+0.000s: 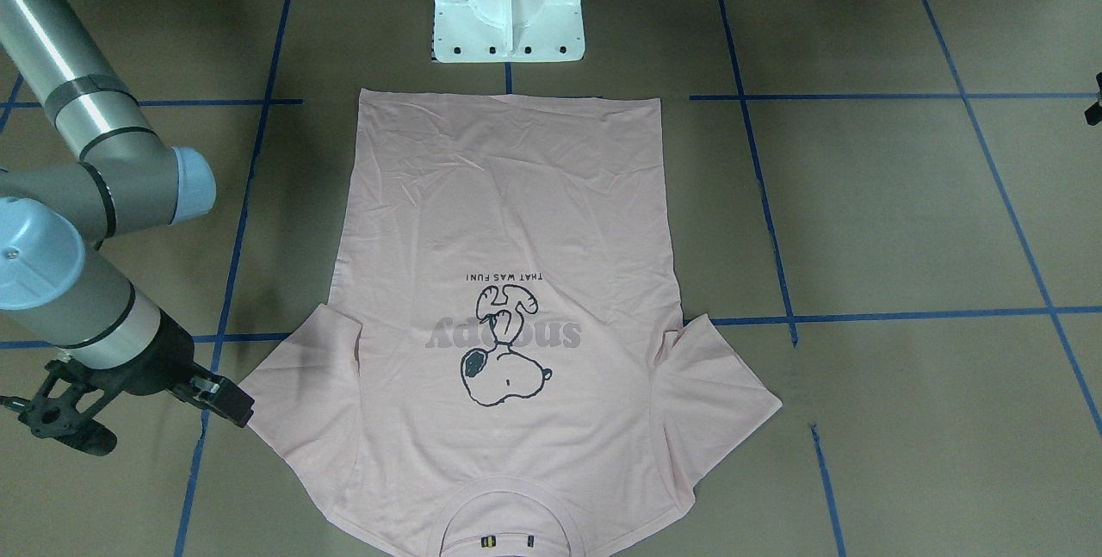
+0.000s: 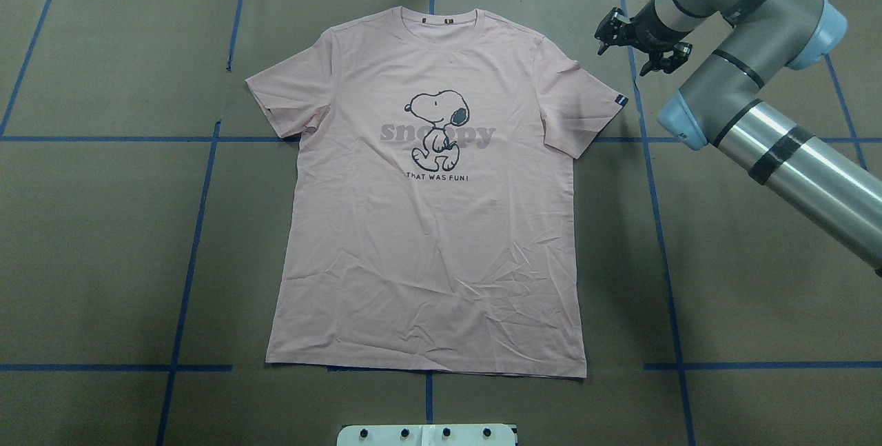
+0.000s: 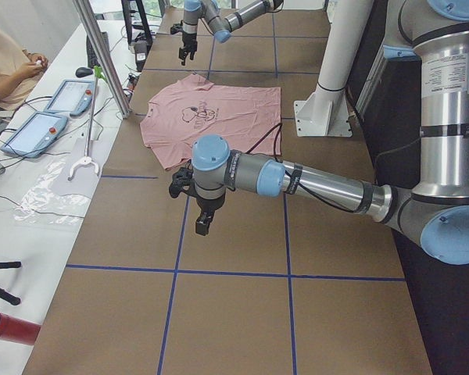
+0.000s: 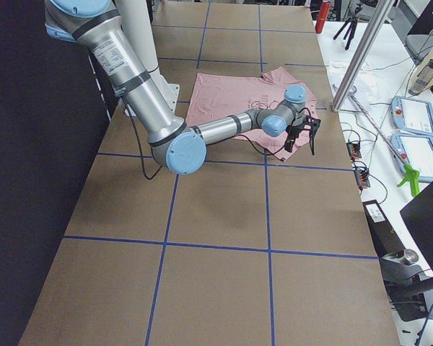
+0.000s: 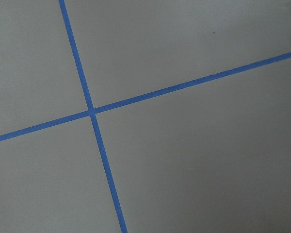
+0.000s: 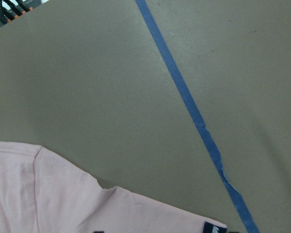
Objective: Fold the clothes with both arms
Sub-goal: 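Move the right gripper down to the sleeve nearest it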
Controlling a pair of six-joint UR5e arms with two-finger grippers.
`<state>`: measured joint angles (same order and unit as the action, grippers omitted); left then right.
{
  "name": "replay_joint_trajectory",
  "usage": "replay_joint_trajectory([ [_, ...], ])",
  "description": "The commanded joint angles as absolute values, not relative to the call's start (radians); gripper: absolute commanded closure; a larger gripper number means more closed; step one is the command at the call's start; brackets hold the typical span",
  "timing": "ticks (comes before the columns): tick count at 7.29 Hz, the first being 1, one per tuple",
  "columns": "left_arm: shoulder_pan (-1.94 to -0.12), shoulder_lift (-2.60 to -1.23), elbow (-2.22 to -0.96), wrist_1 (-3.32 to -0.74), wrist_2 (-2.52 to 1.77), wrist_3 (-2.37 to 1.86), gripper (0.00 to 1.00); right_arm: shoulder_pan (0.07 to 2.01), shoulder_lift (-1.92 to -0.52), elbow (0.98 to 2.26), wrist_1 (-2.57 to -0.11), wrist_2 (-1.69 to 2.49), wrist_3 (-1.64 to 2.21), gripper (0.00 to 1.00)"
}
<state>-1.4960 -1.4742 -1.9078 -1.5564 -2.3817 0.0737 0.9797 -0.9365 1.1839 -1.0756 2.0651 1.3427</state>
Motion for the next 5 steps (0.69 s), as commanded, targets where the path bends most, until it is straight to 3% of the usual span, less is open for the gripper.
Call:
replay_joint_trajectory([
  [1,-1.496,-1.474,-1.910,-1.557,-2.382,0.074,0.00,0.962,-0.896,1.120,-1.063,1.999,1.371,0.12],
  [5,-1.496,-1.474,-1.910,-1.569,-2.382,0.072,0.00,0.925,-0.876,1.065,-1.066,1.945,1.376,0.13],
])
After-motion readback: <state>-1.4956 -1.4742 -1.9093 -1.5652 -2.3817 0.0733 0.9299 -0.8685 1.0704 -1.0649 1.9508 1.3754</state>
